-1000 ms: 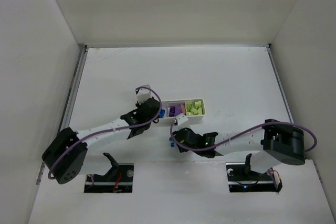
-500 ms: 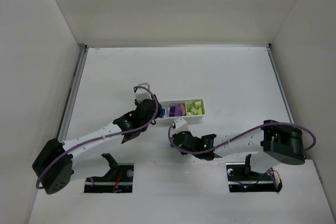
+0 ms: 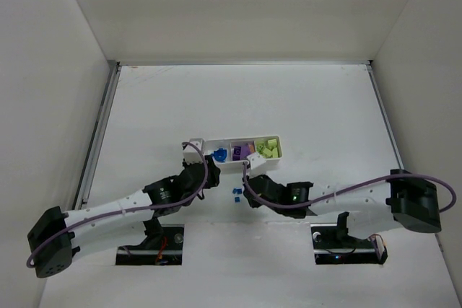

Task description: Sort the legos into containers by color

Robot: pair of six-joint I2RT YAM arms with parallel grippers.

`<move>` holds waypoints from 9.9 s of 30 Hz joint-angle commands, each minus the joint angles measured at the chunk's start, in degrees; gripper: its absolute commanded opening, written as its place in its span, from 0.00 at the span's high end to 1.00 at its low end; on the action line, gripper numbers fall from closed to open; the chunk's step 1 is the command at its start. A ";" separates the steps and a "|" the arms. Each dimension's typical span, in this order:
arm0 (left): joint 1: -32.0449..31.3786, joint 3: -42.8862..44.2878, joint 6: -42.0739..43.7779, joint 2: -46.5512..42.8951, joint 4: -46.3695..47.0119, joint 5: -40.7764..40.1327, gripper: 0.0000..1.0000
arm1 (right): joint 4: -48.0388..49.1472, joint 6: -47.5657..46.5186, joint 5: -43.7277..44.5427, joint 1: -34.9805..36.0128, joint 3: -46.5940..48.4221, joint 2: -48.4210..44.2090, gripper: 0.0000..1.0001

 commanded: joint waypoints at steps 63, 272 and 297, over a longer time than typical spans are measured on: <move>-17.83 2.14 -0.62 23.36 14.72 -8.03 0.66 | 3.14 11.85 8.77 7.66 -7.55 -11.51 0.65; -26.88 5.30 -8.62 32.83 7.78 -11.46 0.72 | 19.23 -0.99 0.86 -15.72 8.19 2.03 0.57; -8.80 9.61 6.39 14.46 5.03 -18.33 0.92 | 18.61 3.67 2.44 -18.62 -5.87 -13.09 0.57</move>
